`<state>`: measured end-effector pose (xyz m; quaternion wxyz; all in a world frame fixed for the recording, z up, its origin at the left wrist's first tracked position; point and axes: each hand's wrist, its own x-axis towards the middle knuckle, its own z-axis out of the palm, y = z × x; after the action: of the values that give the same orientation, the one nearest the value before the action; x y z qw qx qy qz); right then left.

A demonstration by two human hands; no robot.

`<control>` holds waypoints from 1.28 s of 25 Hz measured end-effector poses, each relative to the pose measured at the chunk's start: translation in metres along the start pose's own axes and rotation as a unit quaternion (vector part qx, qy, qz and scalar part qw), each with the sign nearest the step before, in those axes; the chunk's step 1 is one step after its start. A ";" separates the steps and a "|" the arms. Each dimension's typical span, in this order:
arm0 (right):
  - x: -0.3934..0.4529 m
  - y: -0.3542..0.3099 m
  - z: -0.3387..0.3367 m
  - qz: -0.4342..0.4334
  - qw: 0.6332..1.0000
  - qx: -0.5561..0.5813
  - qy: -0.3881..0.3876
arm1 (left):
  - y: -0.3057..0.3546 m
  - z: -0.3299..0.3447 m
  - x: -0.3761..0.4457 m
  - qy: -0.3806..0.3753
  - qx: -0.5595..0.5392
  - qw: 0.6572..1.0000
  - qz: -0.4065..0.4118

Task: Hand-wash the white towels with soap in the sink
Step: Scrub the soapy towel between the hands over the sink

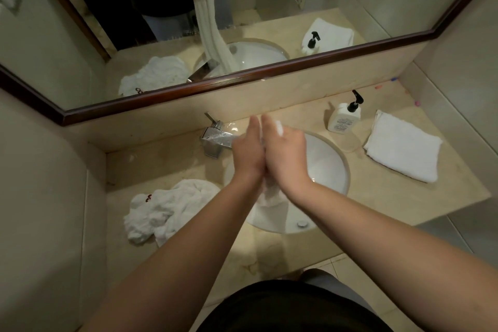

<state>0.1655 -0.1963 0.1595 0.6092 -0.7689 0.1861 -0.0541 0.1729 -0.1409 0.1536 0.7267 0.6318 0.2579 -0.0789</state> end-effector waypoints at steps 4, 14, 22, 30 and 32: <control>0.040 0.000 -0.023 -0.013 1.000 0.014 0.017 | -0.006 0.006 -0.006 -0.055 0.021 0.998 0.010; 0.087 0.081 -0.062 0.107 0.980 -0.120 -0.118 | -0.064 0.010 0.062 -0.056 0.091 0.990 -0.089; 0.161 0.168 -0.074 0.294 0.916 -0.144 -0.234 | -0.141 0.033 0.132 -0.045 0.193 0.963 -0.182; 0.215 0.282 -0.044 0.447 0.859 0.045 -0.246 | -0.223 0.025 0.193 0.047 0.105 0.960 -0.256; 0.220 0.302 -0.041 0.461 0.859 0.076 -0.210 | -0.233 0.025 0.201 0.078 0.070 0.959 -0.263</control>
<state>0.2895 -0.3684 -0.1510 0.6460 -0.5396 0.3819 0.3818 0.2486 -0.1662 -0.1449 0.6115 0.5956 0.4648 -0.2353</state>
